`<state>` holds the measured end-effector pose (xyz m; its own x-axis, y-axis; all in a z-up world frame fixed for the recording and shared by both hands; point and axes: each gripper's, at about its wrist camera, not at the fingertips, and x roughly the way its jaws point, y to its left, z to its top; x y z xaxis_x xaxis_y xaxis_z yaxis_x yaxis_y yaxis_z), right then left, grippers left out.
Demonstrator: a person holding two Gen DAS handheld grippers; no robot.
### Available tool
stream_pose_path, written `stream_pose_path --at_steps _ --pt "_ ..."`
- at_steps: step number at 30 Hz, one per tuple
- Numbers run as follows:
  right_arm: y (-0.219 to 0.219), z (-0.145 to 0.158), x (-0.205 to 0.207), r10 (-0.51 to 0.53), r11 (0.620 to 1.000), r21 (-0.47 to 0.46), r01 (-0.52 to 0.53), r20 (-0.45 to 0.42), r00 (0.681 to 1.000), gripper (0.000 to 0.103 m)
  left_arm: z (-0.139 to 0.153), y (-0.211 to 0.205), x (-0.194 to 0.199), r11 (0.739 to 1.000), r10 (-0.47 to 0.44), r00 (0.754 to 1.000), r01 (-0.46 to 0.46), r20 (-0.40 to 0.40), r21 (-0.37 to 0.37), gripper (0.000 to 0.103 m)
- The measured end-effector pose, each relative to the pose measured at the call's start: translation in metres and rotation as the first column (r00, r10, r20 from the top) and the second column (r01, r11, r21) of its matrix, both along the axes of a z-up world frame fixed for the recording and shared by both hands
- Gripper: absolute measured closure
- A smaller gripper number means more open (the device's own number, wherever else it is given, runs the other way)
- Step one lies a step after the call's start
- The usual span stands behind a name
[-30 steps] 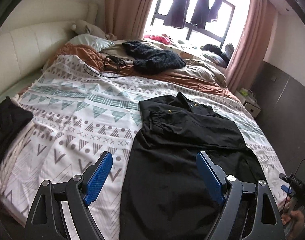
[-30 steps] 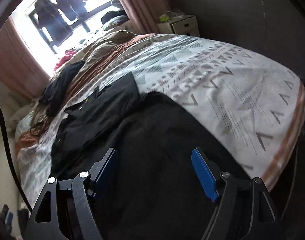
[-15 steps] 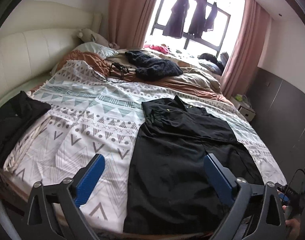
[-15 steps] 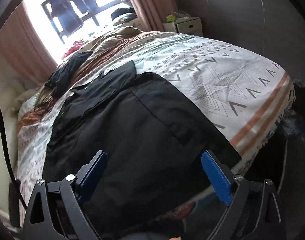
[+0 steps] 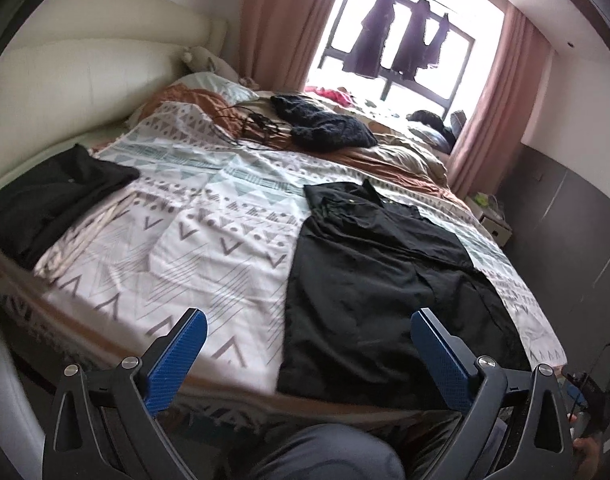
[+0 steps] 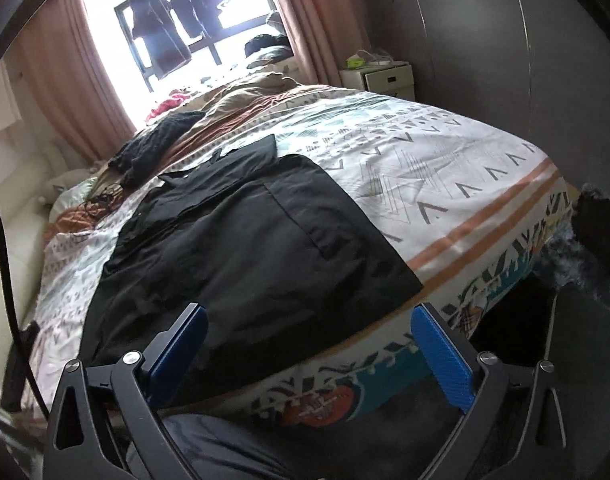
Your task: Fold large clothes
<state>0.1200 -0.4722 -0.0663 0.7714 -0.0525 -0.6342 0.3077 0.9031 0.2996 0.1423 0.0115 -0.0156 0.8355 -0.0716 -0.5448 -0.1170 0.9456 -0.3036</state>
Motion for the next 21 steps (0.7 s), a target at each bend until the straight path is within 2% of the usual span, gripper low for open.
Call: stream_pose_path --at_steps 7,12,18,21 --pt "0.003 -0.004 -0.027 0.033 0.999 -0.032 -0.032 0.020 0.999 0.001 -0.014 0.010 -0.027 1.000 0.014 1.000 -0.014 -0.024 -0.013 0.001" --pt "0.003 -0.009 -0.039 0.015 0.998 -0.063 -0.012 0.043 0.999 0.001 -0.030 0.015 -0.035 1.000 0.012 0.999 -0.014 -0.050 -0.028 0.001" --pt "0.004 -0.013 -0.043 0.011 0.990 -0.142 -0.005 0.043 0.999 0.001 -0.048 0.022 -0.038 0.998 0.027 0.997 -0.031 -0.066 -0.062 0.002" --pt "-0.001 -0.015 -0.038 0.039 0.994 -0.105 -0.035 0.039 0.999 0.001 -0.054 0.023 -0.033 0.997 0.026 0.997 -0.031 -0.074 -0.066 0.002"
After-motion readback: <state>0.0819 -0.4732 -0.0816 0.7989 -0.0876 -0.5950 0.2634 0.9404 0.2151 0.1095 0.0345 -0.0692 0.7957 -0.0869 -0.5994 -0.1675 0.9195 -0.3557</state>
